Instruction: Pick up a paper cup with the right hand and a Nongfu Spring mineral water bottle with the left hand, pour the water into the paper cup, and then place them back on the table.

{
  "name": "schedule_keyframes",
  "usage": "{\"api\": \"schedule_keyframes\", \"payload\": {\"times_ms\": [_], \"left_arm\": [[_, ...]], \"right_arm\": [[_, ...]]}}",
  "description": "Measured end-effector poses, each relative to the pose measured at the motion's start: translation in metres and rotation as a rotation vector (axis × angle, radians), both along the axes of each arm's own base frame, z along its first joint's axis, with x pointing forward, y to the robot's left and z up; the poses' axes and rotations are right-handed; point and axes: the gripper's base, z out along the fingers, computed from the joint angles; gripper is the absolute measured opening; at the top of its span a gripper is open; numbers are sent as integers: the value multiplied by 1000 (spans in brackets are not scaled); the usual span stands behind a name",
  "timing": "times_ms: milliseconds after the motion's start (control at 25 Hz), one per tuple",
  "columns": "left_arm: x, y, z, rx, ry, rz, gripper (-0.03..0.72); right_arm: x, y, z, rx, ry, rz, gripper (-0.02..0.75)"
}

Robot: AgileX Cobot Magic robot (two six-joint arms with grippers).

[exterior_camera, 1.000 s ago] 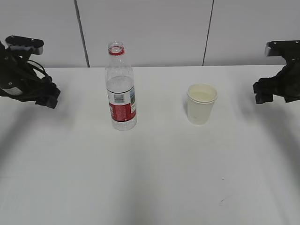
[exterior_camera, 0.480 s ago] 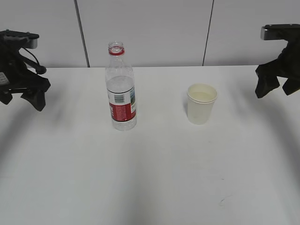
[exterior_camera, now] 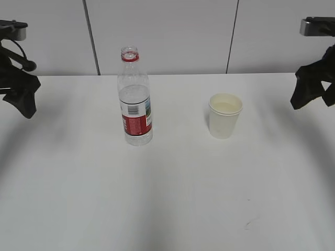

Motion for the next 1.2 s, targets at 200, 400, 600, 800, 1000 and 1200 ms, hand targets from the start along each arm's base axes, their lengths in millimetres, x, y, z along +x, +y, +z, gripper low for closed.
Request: {"api": "schedule_keyframes", "payload": {"times_ms": [200,400,600,800,1000,1200], "left_arm": [[-31,3,5,-3,7,1,544],[-68,8,4,-8,-3,-1,544],[-104,9,-3,-40,-19,4,544],[-138,13,-19,-43,15,7,544],[-168,16,-26,-47,10,7,544],[-198,19,-27,-60,-39,8,544]], "right_arm": [[-29,3,6,-1,-3,17,592],[-60,5,8,-5,-14,24,591],[-86,7,8,-1,-31,22,591],[-107,10,5,9,-33,20,591],[-133,13,-3,29,-24,23,591],[-161,17,-8,46,-29,22,591]]}}
